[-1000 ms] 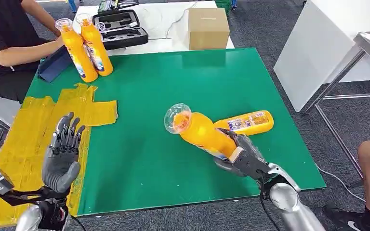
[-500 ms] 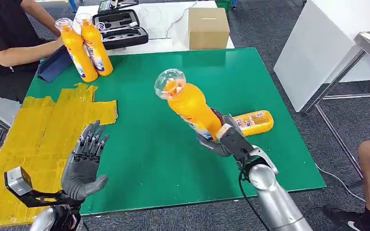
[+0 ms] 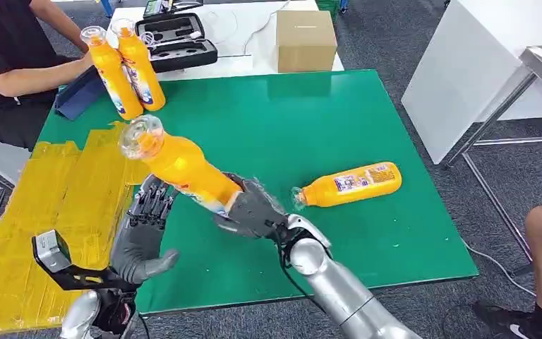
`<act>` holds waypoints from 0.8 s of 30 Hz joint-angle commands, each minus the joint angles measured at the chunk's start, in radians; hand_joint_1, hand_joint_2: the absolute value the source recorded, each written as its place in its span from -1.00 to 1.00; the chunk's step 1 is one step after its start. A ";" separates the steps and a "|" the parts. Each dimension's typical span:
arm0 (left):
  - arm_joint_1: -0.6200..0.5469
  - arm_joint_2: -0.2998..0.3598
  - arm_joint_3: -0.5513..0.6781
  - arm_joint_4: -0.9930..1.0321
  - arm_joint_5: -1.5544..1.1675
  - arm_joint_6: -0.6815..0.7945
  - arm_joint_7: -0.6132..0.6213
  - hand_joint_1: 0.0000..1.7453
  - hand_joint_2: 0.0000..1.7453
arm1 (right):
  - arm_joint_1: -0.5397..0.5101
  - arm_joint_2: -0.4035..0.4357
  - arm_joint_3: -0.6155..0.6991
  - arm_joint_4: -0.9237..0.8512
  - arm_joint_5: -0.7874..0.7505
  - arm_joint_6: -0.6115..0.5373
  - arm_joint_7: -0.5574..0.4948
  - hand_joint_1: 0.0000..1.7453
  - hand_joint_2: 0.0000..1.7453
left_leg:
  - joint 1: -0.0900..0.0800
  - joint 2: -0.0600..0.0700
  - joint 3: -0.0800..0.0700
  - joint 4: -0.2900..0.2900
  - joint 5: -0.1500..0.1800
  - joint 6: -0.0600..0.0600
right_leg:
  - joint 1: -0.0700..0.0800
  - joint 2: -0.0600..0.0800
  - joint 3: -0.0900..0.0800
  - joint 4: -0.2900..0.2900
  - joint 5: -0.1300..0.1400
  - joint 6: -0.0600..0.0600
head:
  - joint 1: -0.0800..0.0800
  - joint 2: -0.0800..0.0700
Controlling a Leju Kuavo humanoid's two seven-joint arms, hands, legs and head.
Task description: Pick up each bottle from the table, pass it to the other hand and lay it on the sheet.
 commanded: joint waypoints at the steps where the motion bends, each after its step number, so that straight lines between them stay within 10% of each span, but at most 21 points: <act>1: -0.041 0.002 -0.018 0.070 -0.004 0.004 0.005 -1.00 1.00 | -0.065 0.013 0.091 0.125 0.007 0.010 0.004 1.00 1.00 | 0.000 0.000 0.002 0.000 0.000 0.000 | 0.000 -0.001 0.002 0.000 0.000 -0.001 | 0.000 0.000; 24: -0.122 -0.013 -0.033 0.149 -0.242 0.124 -0.002 -1.00 1.00 | 0.000 0.059 0.336 0.220 0.095 0.031 0.017 1.00 1.00 | 0.001 -0.002 0.005 -0.001 -0.001 -0.001 | 0.001 -0.004 0.005 -0.001 -0.002 -0.003 | 0.000 0.000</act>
